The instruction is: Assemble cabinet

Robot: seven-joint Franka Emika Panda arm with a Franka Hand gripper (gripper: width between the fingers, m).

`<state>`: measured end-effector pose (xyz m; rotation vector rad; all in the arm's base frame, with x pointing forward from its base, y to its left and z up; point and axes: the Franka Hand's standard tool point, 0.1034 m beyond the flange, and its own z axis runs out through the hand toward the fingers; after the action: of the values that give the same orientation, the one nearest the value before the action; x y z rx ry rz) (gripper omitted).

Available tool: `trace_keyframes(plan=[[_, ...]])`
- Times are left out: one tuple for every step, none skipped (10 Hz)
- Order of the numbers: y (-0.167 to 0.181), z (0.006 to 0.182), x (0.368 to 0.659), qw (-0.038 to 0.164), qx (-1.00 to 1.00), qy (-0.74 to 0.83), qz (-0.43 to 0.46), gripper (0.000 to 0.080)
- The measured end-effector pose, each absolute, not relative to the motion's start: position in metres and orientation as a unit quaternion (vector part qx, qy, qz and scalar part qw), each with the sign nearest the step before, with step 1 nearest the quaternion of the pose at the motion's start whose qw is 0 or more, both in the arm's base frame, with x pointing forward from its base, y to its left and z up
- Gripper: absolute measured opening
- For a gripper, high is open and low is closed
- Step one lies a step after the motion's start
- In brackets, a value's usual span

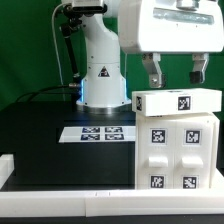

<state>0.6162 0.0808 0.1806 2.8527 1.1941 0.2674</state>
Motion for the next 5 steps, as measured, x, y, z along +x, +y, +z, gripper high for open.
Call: trace_keyframes(plan=[[0.0782,0.1809,0.6165,0.028,0.888,0.451,0.083,0.0797],[0.077,0.1812,0.6165,0.04,0.855,0.511,0.078,0.0797],[0.0778,0.1808,0.616,0.051,0.82,0.566,0.071,0.0797],[0.0794,0.1794,0.6137,0.057,0.796,0.6,0.06,0.0797],[0.0802,0.178,0.6127,0.069,0.76,0.644,0.048,0.0797]])
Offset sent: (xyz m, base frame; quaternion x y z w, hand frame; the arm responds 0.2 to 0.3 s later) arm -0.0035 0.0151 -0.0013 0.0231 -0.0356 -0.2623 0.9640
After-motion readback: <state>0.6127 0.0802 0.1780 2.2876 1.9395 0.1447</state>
